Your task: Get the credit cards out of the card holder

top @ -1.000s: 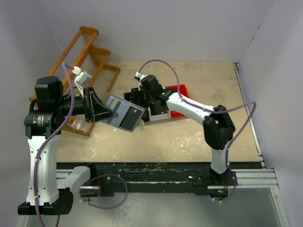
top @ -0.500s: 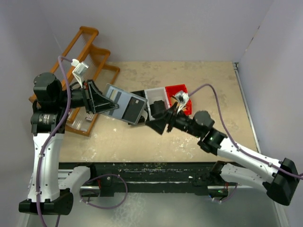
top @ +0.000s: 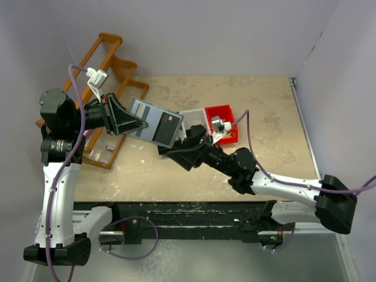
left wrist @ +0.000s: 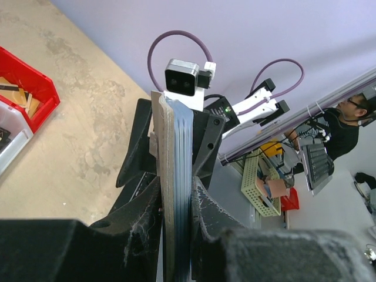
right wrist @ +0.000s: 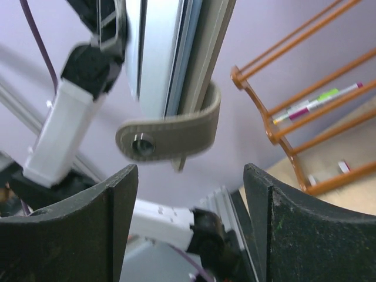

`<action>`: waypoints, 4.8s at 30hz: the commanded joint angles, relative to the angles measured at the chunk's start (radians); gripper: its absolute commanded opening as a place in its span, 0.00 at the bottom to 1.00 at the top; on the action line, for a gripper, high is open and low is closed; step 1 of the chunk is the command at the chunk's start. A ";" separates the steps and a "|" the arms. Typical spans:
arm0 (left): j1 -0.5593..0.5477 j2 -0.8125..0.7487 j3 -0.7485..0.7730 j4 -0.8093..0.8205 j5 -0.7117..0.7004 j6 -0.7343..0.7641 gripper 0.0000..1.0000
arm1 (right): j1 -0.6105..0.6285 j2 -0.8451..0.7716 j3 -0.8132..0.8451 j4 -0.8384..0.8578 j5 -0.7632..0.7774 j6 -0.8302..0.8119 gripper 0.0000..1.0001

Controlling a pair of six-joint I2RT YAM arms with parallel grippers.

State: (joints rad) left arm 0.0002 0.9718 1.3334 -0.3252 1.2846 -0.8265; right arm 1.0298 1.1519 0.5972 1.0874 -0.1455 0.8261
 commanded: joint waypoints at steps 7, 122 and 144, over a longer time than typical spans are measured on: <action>0.007 -0.028 -0.009 0.071 0.001 -0.043 0.08 | 0.038 0.157 0.125 0.386 0.090 0.130 0.67; 0.005 0.159 0.119 -1.209 0.142 1.538 0.39 | -0.050 0.362 1.101 -1.486 -0.623 -0.551 0.00; -0.003 -0.045 -0.047 -0.280 0.063 0.511 0.00 | -0.174 0.109 0.492 -0.452 -0.374 -0.006 0.82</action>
State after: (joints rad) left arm -0.0013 1.0595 1.3655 -1.1385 1.3869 0.2508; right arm 0.8349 1.3899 1.2850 0.0872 -0.6605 0.5522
